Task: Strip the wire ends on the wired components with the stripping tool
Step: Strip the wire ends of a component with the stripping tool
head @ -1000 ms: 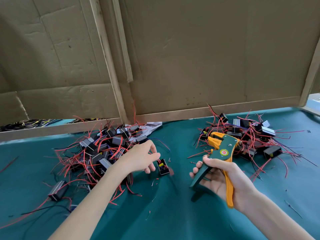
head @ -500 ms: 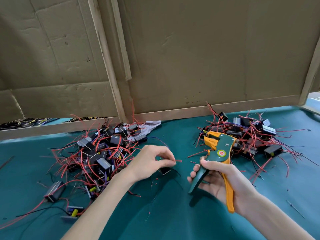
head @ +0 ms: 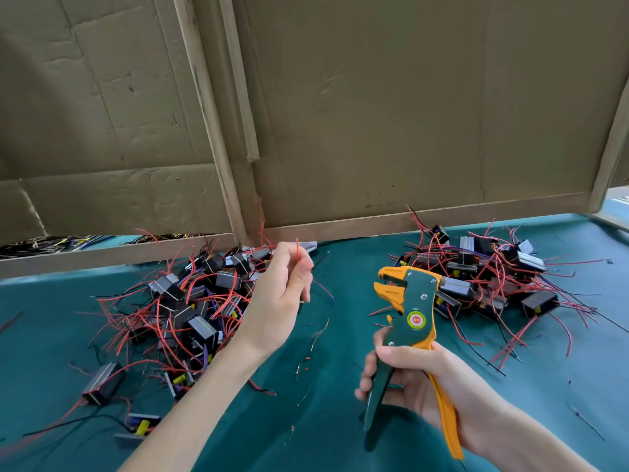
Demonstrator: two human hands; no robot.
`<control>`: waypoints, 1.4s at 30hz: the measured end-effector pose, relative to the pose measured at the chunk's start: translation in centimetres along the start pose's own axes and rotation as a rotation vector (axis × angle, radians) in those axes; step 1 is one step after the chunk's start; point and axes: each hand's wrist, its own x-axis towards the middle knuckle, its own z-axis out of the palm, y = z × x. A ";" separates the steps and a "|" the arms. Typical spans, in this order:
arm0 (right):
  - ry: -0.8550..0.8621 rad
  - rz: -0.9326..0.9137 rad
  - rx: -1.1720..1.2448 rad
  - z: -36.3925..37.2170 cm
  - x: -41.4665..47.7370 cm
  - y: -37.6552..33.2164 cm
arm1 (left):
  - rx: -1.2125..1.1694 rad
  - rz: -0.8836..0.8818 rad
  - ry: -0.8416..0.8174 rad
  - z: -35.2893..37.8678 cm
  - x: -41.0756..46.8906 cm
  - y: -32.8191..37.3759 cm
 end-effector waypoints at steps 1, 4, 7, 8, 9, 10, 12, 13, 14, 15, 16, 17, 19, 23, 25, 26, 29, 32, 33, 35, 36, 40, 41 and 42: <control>-0.024 0.001 -0.020 0.0 0.0 0.0 | -0.002 -0.007 -0.037 0.0 -0.1 0.2; -0.113 0.005 -0.098 -0.4 0.0 0.0 | -0.020 -0.018 -0.130 0.1 -0.3 0.9; -0.171 0.000 -0.157 -0.9 0.2 0.2 | -0.031 -0.014 -0.154 -0.1 -0.5 1.7; -0.181 0.001 -0.171 -1.1 0.3 0.3 | -0.031 -0.011 -0.154 -0.1 -0.5 1.8; -0.196 0.001 -0.183 -1.1 0.4 0.5 | -0.027 -0.007 -0.155 -0.2 -0.5 2.0; -0.215 0.001 -0.191 -1.2 0.5 0.7 | -0.019 0.000 -0.158 -0.3 -0.5 2.2; -0.239 0.000 -0.202 -1.3 0.5 1.0 | -0.009 0.008 -0.167 -0.3 -0.5 2.4; -0.243 0.000 -0.206 -1.4 0.5 1.1 | -0.008 0.005 -0.172 -0.3 -0.6 2.5; -0.248 -0.001 -0.208 -1.4 0.6 1.1 | -0.007 0.000 -0.176 -0.3 -0.6 2.5; -0.253 -0.002 -0.207 -1.3 0.5 1.1 | -0.002 -0.008 -0.179 -0.3 -0.7 2.5; -0.256 -0.004 -0.205 -1.3 0.6 1.2 | 0.006 -0.014 -0.180 -0.3 -0.7 2.5; -0.257 -0.007 -0.206 -1.3 0.5 1.1 | 0.013 -0.022 -0.179 -0.3 -0.7 2.5; -0.253 -0.011 -0.211 -1.3 0.5 1.1 | 0.017 -0.037 -0.178 -0.4 -0.6 2.5; -0.258 -0.019 -0.210 -1.2 0.5 1.1 | 0.007 -0.050 -0.202 -0.6 -0.6 2.8; -0.271 -0.021 -0.215 -1.2 0.4 1.2 | 0.024 -0.054 -0.227 -0.6 -0.6 2.9; -0.270 -0.021 -0.217 -1.3 0.4 1.2 | 0.026 -0.057 -0.239 -0.7 -0.6 2.9; -0.261 -0.021 -0.227 -1.3 0.5 1.2 | 0.005 -0.067 -0.269 -1.1 -0.6 2.9; -0.266 -0.019 -0.239 -1.4 0.5 1.2 | -0.041 -0.092 -0.285 -1.4 -0.5 3.1; -0.269 -0.021 -0.242 -1.4 0.5 1.1 | -0.049 -0.100 -0.287 -1.4 -0.4 3.2; -0.270 -0.025 -0.254 -1.4 0.4 1.1 | -0.046 -0.106 -0.290 -1.4 -0.4 3.2; -0.270 -0.025 -0.262 -1.4 0.4 1.0 | -0.041 -0.106 -0.292 -1.4 -0.4 3.2; -0.276 -0.022 -0.285 -1.3 0.2 0.9 | -0.032 -0.106 -0.311 -1.4 -0.4 3.2; -0.275 -0.021 -0.291 -1.2 0.1 0.9 | -0.028 -0.109 -0.316 -1.4 -0.4 3.2; -0.272 -0.020 -0.299 -1.1 0.1 0.8 | -0.026 -0.113 -0.319 -1.4 -0.4 3.2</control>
